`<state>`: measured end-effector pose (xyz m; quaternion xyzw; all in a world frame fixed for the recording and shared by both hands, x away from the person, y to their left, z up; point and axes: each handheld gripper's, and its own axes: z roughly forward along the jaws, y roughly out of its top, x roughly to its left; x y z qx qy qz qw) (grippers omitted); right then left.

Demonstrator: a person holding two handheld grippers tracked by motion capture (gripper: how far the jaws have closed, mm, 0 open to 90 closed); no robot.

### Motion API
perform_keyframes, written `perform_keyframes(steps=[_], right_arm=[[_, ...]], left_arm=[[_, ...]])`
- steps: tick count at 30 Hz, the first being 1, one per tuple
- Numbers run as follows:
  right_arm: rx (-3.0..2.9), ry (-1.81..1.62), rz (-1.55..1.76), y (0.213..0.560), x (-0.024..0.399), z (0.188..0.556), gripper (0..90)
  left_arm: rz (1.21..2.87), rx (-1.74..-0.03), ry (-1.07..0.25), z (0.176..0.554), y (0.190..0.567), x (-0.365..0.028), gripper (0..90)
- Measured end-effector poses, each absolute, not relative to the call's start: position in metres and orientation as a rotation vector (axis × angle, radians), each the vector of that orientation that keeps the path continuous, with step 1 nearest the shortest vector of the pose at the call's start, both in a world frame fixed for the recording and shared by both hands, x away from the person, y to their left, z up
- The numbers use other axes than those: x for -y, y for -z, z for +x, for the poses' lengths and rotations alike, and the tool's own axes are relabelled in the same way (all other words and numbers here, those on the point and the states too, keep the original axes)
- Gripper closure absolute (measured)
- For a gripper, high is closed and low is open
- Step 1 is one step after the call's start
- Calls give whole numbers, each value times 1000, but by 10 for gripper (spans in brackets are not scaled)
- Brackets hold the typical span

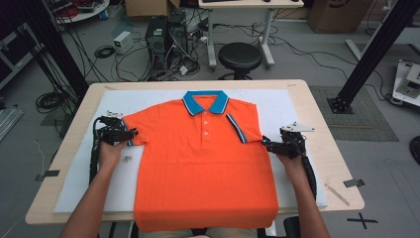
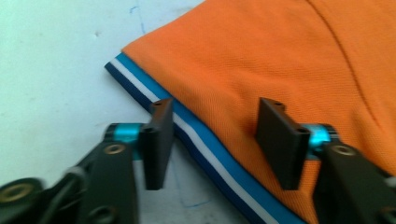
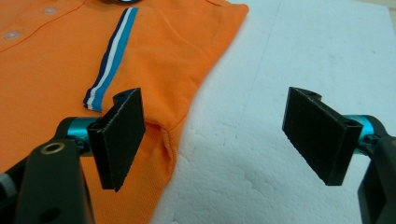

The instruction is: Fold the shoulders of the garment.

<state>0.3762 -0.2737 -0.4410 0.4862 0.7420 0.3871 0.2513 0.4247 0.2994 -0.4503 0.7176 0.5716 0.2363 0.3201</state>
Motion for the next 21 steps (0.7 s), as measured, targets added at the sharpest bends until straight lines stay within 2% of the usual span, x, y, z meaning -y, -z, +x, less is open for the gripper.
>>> perform_keyframes(steps=[2,4,6,14,21], right_arm=[[-2023,-1052,1317,441,273,376,215],[-2023,-1055,1318,441,273,376,215],[-2022,-1056,1322,441,273,376,215],[-2020,-1067,1324,441,274,373,215],[-2015,-1077,1318,440,275,368,215]], left_arm=[[1872,-1495,-616,424,451,-299,599],[1857,-1483,-617,422,452,-296,765],[1843,-1498,-627,420,452,-293,800],[1742,-1448,-665,414,438,-280,814],[1778,-1386,-617,423,423,-255,814]])
